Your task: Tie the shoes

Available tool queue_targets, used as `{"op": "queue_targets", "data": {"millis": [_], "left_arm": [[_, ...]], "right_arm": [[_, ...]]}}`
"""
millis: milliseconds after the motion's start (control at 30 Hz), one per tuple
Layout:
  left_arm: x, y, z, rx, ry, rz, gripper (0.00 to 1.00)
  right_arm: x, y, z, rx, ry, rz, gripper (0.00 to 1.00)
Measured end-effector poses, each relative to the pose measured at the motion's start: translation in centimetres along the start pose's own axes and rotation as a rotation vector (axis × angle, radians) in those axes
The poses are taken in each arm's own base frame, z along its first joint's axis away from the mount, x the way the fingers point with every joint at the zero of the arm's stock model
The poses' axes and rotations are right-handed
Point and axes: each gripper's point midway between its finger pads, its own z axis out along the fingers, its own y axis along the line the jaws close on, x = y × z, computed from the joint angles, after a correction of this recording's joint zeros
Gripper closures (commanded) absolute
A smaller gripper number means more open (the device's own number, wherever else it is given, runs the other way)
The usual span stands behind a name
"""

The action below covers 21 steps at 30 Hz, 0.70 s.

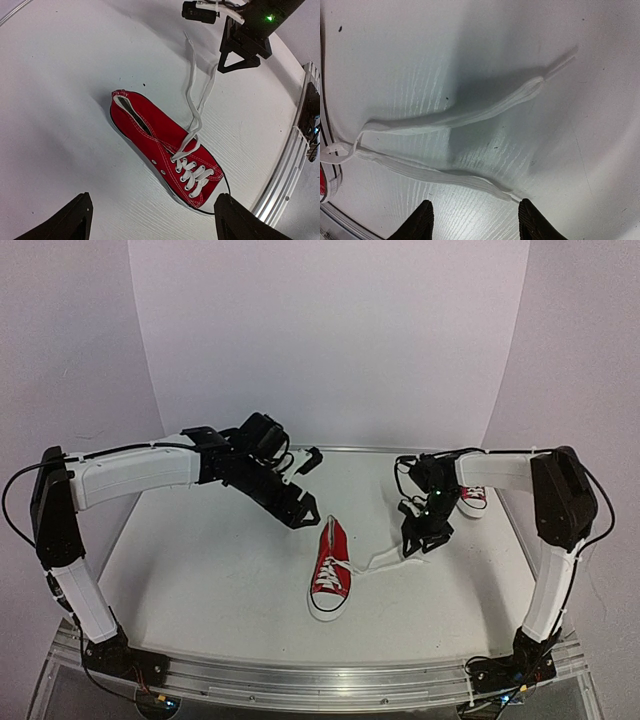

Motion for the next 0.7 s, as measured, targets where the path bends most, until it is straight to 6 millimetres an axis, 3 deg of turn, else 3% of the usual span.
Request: {"op": "queue_targets", "data": {"millis": [167,267,433,500,600,700], "left_arm": [[-0.1,0.3,-0.1,-0.009,-0.003,0.010,0.13],[-0.2,0.6,-0.1,-0.013,-0.005,0.007,0.13],[-0.2,1.2,-0.2,-0.023,-0.008,-0.002,0.13],[-0.3,1.4,-0.3,-0.026,-0.010,-0.007,0.13],[-0.2,1.8,-0.5,-0.031,-0.016,-0.012,0.13],[0.2,2.0,-0.8,-0.038,-0.018,-0.015,0.14]], "right_arm": [[0.5,0.3,1.4,0.030,0.036,-0.074,0.49],[0.9,0.2,2.5,0.064,0.068,-0.113,0.56],[1.3,1.1,3.0,0.119,0.076,-0.180,0.89],[1.7,2.1,3.2,0.131,0.081,-0.214,1.00],[2.6,4.5,3.5,0.110,0.090,-0.256,1.00],[3.1,7.7,2.3,0.041,0.068,-0.277,1.00]]}}
